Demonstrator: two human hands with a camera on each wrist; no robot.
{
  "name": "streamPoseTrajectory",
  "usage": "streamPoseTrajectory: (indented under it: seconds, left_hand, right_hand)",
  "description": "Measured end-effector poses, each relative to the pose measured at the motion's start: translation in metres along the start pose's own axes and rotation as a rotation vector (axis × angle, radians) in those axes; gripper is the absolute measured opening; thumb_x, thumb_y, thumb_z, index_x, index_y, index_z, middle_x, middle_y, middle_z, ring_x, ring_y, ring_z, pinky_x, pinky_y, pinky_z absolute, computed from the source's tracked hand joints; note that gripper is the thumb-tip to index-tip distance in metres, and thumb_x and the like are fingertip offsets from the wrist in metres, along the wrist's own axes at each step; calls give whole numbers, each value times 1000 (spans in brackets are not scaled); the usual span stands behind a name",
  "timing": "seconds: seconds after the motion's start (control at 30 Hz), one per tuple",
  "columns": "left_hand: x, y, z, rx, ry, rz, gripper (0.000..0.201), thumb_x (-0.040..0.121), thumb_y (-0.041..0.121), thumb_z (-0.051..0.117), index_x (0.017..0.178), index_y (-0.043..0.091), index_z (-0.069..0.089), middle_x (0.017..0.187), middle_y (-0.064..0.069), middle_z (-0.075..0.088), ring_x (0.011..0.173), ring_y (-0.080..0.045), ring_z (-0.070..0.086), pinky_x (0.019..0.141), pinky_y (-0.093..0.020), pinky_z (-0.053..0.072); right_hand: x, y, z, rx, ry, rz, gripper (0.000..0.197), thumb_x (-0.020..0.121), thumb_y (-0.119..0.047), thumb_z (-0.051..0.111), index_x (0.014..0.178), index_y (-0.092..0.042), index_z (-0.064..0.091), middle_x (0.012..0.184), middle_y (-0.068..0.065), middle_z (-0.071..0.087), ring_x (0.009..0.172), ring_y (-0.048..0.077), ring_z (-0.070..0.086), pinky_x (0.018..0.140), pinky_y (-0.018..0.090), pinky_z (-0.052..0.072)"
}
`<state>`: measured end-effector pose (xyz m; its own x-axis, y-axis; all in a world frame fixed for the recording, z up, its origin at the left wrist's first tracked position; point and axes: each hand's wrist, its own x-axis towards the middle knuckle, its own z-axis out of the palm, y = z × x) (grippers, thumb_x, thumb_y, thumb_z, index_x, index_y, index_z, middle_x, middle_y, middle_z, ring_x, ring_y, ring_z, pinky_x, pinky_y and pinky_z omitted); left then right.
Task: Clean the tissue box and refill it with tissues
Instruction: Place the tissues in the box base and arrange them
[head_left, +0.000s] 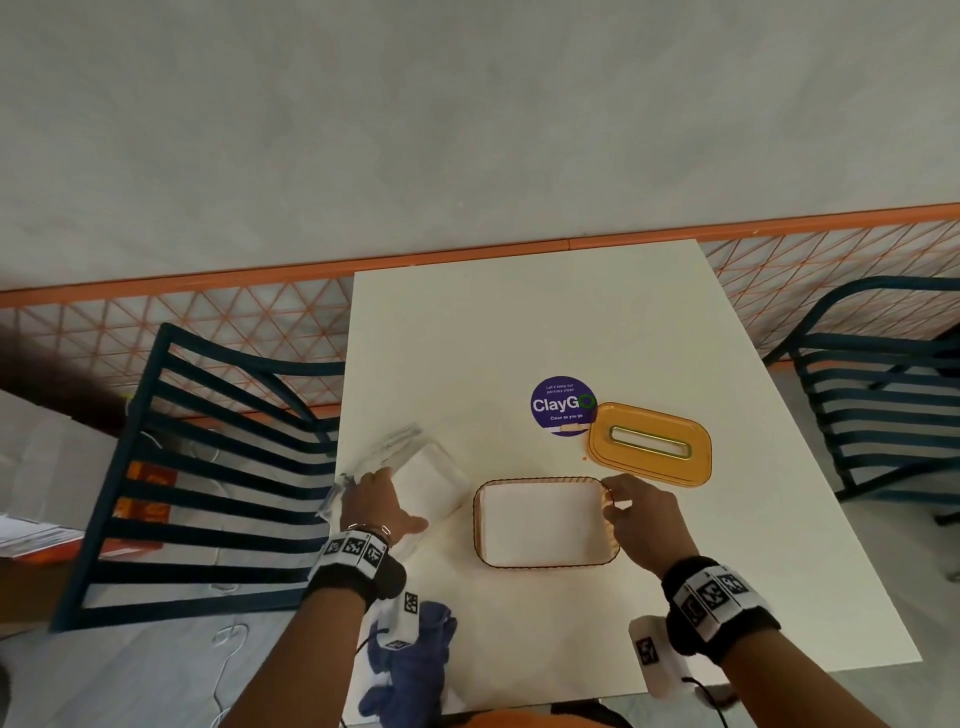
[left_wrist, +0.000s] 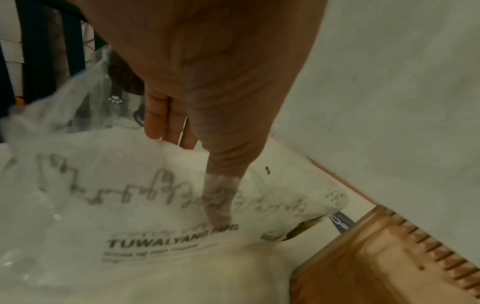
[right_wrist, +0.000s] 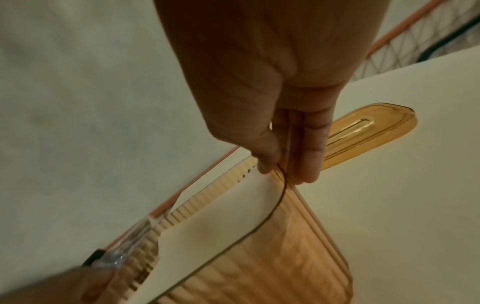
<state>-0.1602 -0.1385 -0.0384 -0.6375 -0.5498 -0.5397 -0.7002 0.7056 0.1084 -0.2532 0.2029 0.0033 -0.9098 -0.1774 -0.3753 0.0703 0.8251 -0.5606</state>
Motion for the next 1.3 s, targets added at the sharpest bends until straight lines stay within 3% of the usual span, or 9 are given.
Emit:
streamPoseTrajectory:
  seconds: [0.2,0.5,0.6,0.7,0.8,0.97,1.07,1.17,1.3]
  left_hand:
    - [5,1,8,80,52,28,121,56,61,90,151,13,30,149,-12,46,142,-31,41,121,-45,30]
    - [-6,6,6,119,152,4,100,61,56,88,141,16,44,141,-8,51,135,-29,47,116,-43,36]
    - [-6,4,2,-18,133,-8,85,64,46,90,134,17,53,134,-8,58,128,-28,54,109,-42,45]
    - [-7,2,-7,-149,53,12,59,73,37,85,123,13,66,119,-7,71,108,-26,65,94,-39,55]
    - [-13,-4,-19,-247,-36,57,38,81,33,80,113,15,70,109,-4,74,91,-20,63,81,-31,51]
    - [-40,-15,-51,-589,-28,134,30,75,30,86,100,23,72,96,6,76,92,-19,71,87,-40,59]
    - [-71,-7,-74,-837,-96,232,23,75,19,86,94,22,73,91,2,80,87,-20,75,82,-40,61]
    - [-97,14,-82,-1132,-234,308,33,77,5,83,106,19,75,104,-6,79,100,-29,74,90,-50,58]
    - [-113,56,-66,-1336,-278,344,44,65,-1,79,108,7,76,107,-19,77,104,-38,73,90,-54,59]
  right_hand:
    - [4,-1,-2,20,-4,22,31,87,-7,72,116,-18,71,108,1,75,92,19,69,88,31,55]
    - [-2,-10,-1,13,5,78,33,89,-3,69,119,-16,70,109,5,75,93,22,70,90,34,56]
    - [-2,-12,-1,5,9,76,33,89,-3,69,119,-16,70,109,5,75,91,21,70,88,34,57]
    - [-2,-13,-2,0,4,88,34,88,-3,69,119,-16,70,109,4,75,91,21,70,89,35,58]
    - [-3,-16,-3,-17,12,88,37,87,-5,70,122,-18,67,118,3,73,97,21,69,93,37,56]
    - [-12,-38,-12,-127,68,-83,68,78,-33,84,138,-23,54,136,-2,61,121,21,59,100,38,51]
    - [-18,-61,-20,33,-93,-162,93,63,-51,90,142,-29,46,135,-13,56,121,12,56,102,35,49]
    - [-26,-87,-27,348,-377,-179,107,55,-49,95,145,-31,41,134,-16,59,119,4,58,104,33,50]
    - [-39,-108,-36,619,-507,-287,74,68,-17,93,132,-24,58,122,-4,72,113,12,68,99,38,56]
